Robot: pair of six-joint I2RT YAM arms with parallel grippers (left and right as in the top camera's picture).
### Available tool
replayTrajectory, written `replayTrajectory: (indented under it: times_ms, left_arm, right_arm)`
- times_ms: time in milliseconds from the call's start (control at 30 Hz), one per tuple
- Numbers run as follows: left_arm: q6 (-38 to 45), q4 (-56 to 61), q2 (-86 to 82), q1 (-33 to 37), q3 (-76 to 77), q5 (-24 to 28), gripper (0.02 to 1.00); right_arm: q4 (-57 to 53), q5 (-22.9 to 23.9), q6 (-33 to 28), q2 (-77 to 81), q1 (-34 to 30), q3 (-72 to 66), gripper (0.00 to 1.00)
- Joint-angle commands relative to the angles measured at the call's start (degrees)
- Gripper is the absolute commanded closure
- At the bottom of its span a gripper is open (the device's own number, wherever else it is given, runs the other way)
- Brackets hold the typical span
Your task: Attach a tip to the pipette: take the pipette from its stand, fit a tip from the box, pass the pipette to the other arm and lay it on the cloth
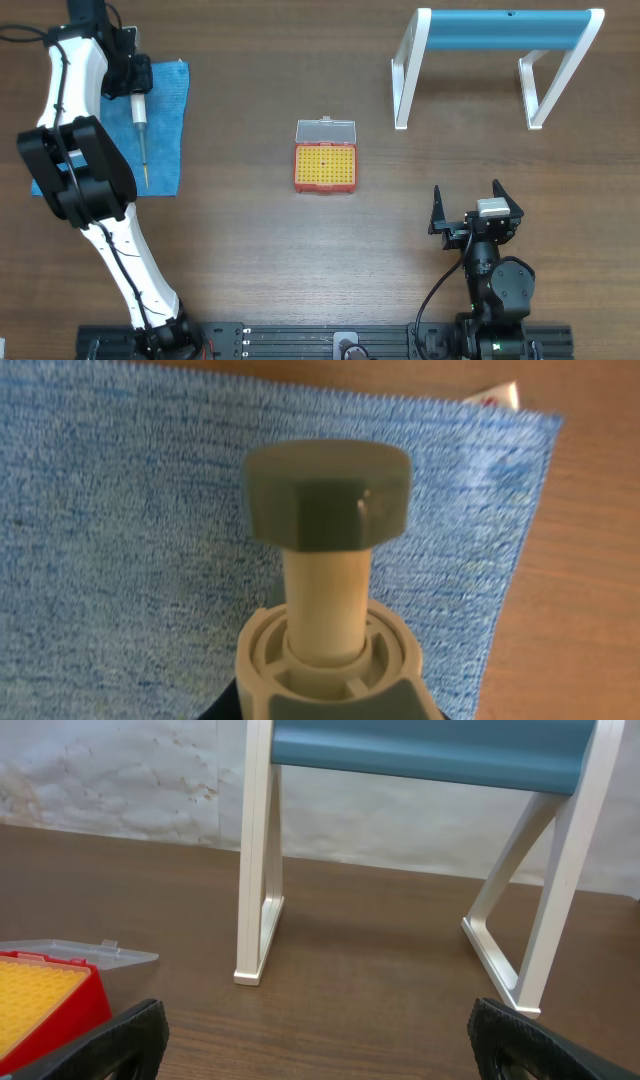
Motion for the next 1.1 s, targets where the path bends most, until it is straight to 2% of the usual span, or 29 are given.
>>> replayTrajectory:
  times_ms: [33, 833, 967, 1100]
  left_arm:
    - [-1.66, 0.35, 0.7, -0.11, 1.22, 2.01, 0.991]
    - [-4.9, -4.02, 4.87, -0.02, 1.25, 1.79, 0.991]
    - [-4.85, -3.91, 4.87, -0.02, 1.25, 1.75, 0.958]
    - [-4.83, -3.91, 4.87, -0.02, 1.22, 1.75, 0.869]
  right_arm:
    - [-0.37, 0.33, 0.87, -0.31, 0.28, -0.11, 0.027]
    - [-0.39, 0.33, 0.87, -0.31, 0.28, -0.11, 0.027]
    - [-0.37, 0.33, 0.87, -0.31, 0.28, -0.11, 0.029]
    - [-0.37, 0.33, 0.87, -0.31, 0.28, -0.11, 0.027]
